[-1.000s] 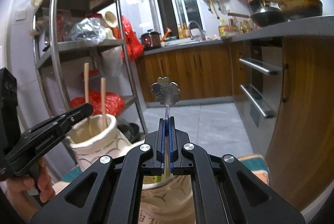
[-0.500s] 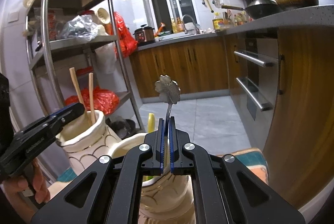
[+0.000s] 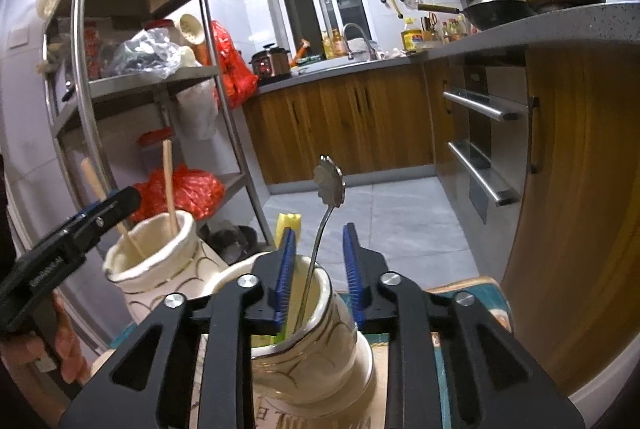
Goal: Organize utensils
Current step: 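Release the chopstick into the tall cup while the right tool releases the flower spoon into the short cup, then move both tools back down toward the utensils on the cloth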
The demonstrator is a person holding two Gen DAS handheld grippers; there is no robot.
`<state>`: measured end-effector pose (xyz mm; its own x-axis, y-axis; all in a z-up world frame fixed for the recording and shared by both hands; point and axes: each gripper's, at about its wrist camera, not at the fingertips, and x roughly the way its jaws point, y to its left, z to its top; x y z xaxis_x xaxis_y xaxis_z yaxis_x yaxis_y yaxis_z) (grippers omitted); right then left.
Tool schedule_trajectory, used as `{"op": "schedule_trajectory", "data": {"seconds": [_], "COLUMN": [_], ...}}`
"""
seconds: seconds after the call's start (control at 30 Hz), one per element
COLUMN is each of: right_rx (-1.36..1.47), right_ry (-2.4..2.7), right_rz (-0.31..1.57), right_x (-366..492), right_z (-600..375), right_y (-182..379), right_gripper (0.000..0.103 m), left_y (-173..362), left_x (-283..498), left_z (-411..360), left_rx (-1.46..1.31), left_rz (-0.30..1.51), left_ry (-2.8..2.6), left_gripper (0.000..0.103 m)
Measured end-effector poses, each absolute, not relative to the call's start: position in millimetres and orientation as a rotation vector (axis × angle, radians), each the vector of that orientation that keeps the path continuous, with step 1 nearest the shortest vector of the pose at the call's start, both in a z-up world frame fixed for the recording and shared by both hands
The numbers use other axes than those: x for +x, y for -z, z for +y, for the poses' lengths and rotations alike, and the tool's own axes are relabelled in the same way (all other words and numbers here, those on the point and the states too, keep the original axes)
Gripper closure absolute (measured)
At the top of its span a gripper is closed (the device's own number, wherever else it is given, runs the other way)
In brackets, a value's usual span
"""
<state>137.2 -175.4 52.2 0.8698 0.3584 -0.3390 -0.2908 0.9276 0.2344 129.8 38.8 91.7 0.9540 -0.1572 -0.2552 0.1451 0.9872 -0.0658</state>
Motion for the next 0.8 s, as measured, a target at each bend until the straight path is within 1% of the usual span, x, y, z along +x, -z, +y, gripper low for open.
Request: {"op": "schedule_trajectory", "data": {"seconds": [0.03,0.07,0.1,0.13,0.17,0.2,0.23,0.27,0.3,0.47,0.8], "right_rx": [0.183,0.191,0.203,0.215,0.226,0.234,0.240,0.244,0.245,0.200,0.128], "right_ry": [-0.342,-0.343,-0.345,-0.343,-0.337,-0.332,-0.328,-0.321,-0.316,-0.270,-0.261], "right_rz": [0.383,0.377,0.368,0.359,0.351,0.348,0.346,0.346,0.346,0.337,0.368], "right_x": [134.6,131.8,128.0,124.1,120.2,117.3,115.1,112.0,110.3,94.8,58.5], "right_z": [-176.8,-178.9,-182.0,-185.3,-188.6,-191.7,-194.1,-196.8,-199.0,-206.2,-213.2], "right_y": [-54.2,-56.1,-58.2,-60.1,-61.8,-62.9,-63.7,-64.2,-64.6,-63.0,-45.0], "right_gripper": [0.065,0.048,0.028,0.020,0.010,0.008,0.007,0.006,0.005,0.005,0.005], "left_y": [-92.3,-92.9,-93.6,-94.4,-94.8,-95.2,-95.9,-96.4,-97.0,-93.9,-66.6], "left_x": [127.6,126.5,124.5,123.1,121.7,119.7,115.8,112.3,107.1,90.4,54.5], "left_z": [40.3,41.1,42.5,43.1,44.4,45.5,47.2,48.3,49.5,51.9,49.9], "left_rx": [-0.049,-0.050,-0.053,-0.056,-0.060,-0.065,-0.072,-0.075,-0.077,-0.067,-0.054], "left_rz": [0.255,0.251,0.247,0.245,0.243,0.238,0.226,0.215,0.200,0.205,0.298], "left_ry": [0.146,0.142,0.138,0.135,0.132,0.126,0.115,0.109,0.098,0.087,0.113], "left_gripper": [0.047,0.044,0.043,0.037,0.029,0.024,0.015,0.007,0.005,0.005,0.005]}}
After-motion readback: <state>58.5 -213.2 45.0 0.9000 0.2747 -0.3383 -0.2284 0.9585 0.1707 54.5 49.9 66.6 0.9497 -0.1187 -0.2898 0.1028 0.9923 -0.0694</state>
